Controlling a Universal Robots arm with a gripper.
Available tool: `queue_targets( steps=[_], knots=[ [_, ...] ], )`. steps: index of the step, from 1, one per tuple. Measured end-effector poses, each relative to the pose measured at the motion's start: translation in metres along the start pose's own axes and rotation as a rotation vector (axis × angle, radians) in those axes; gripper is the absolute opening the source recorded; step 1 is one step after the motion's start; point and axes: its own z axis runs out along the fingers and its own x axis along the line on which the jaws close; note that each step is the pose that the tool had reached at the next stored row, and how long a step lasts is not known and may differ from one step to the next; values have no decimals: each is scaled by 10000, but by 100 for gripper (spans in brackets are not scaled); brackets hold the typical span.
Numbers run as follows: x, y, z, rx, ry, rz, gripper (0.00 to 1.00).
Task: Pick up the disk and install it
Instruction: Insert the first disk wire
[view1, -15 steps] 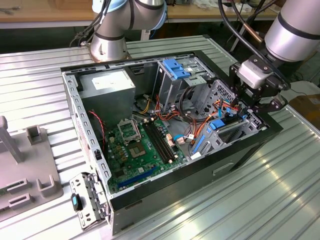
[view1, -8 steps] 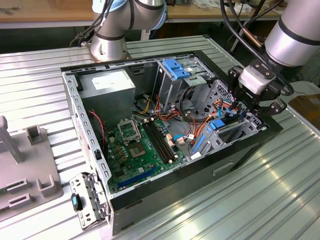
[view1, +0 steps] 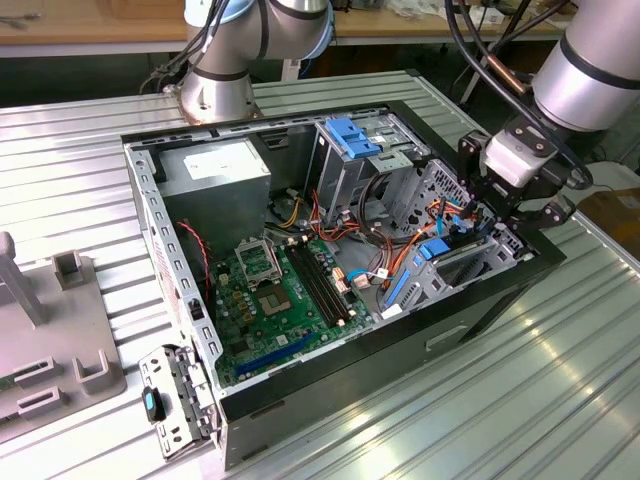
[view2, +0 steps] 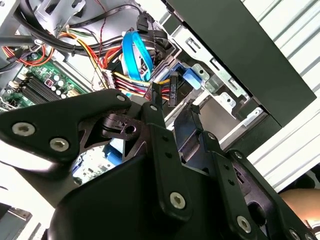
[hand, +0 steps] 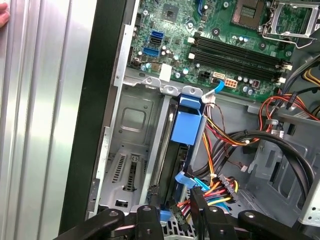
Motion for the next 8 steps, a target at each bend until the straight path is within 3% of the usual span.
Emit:
queue_targets(
  steps=[4,7,8],
  knots=[
    [0,-1,0,-1,-3,-17,36],
    [0,-1,0,-1,-5,-27,17],
    [0,-1,0,-1,-5,-30,16]
  ],
)
